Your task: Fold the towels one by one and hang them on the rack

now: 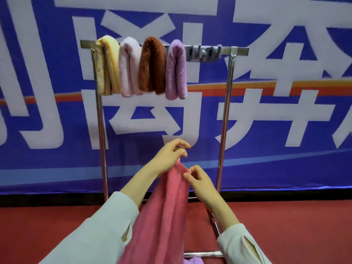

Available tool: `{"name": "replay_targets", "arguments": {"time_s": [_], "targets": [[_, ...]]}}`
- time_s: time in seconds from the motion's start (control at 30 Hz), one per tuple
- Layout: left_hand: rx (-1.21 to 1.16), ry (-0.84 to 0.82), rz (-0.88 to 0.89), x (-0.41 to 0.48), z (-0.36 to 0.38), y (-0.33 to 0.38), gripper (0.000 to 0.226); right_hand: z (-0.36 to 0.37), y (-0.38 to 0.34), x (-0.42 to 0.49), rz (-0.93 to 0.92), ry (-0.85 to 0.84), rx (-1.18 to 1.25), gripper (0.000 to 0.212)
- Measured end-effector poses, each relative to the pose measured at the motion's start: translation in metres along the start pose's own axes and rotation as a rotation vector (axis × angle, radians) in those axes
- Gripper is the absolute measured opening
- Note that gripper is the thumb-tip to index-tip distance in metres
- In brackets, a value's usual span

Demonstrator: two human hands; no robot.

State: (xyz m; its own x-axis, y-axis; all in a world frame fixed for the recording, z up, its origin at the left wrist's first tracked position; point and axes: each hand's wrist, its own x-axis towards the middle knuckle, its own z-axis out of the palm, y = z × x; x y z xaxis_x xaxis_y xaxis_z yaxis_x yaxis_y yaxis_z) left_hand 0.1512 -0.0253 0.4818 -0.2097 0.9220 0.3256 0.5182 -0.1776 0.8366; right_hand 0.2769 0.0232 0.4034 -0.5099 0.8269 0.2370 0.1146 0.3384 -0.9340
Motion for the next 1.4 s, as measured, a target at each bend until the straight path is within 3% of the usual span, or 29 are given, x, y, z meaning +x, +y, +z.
{"name": "replay_targets", "arguments": {"time_s": [0.13,0.3,0.4,0.5,0.6,0.67,0.77,0.87,1.0,1.1,1.2,1.3,1.4], "targets": [[0.181,0.108,-0.063,-0.014,-0.007,-0.017,0.014,0.005,0.002,-0.001,-0.050,0.215,-0.099,0.008],[0.303,0.036,-0.032,-0.026,-0.005,-0.034,0.013,0.008,0.007,-0.003,-0.106,0.258,-0.006,0.012],[0.037,0.281,-0.003,-0.029,-0.001,-0.037,0.010,0.002,0.009,-0.002,-0.130,0.164,0.064,0.019],[-0.210,0.537,0.007,-0.032,-0.003,-0.039,0.010,-0.012,0.012,0.002,-0.097,0.031,-0.042,0.015],[-0.291,0.705,0.022,-0.037,-0.008,-0.044,0.010,-0.024,0.024,0.003,-0.030,0.108,-0.187,0.013],[-0.356,0.754,-0.020,-0.040,-0.008,-0.054,0.010,-0.032,0.031,0.002,0.039,0.183,-0.140,0.015],[-0.414,0.753,-0.168,-0.039,0.001,-0.071,0.014,-0.038,0.032,0.004,0.081,0.291,-0.004,0.016],[-0.346,0.587,-0.289,-0.040,0.016,-0.072,0.015,-0.032,0.018,0.006,0.005,0.281,0.017,0.014],[-0.366,0.200,-0.199,-0.048,0.021,-0.062,0.039,-0.017,-0.007,0.001,-0.085,0.112,0.081,0.014],[-0.225,0.036,-0.128,-0.052,0.017,-0.063,0.029,-0.013,-0.015,-0.002,-0.102,0.060,0.146,0.011],[-0.191,0.147,-0.092,-0.051,0.018,-0.063,0.005,-0.015,-0.015,-0.001,-0.102,0.047,0.152,0.005],[-0.461,0.366,-0.108,-0.049,0.016,-0.057,0.020,-0.019,-0.011,0.000,-0.036,-0.007,0.108,0.009],[-0.607,0.432,-0.158,-0.046,0.013,-0.055,0.018,-0.022,-0.005,-0.001,0.016,0.004,0.172,0.010]]}}
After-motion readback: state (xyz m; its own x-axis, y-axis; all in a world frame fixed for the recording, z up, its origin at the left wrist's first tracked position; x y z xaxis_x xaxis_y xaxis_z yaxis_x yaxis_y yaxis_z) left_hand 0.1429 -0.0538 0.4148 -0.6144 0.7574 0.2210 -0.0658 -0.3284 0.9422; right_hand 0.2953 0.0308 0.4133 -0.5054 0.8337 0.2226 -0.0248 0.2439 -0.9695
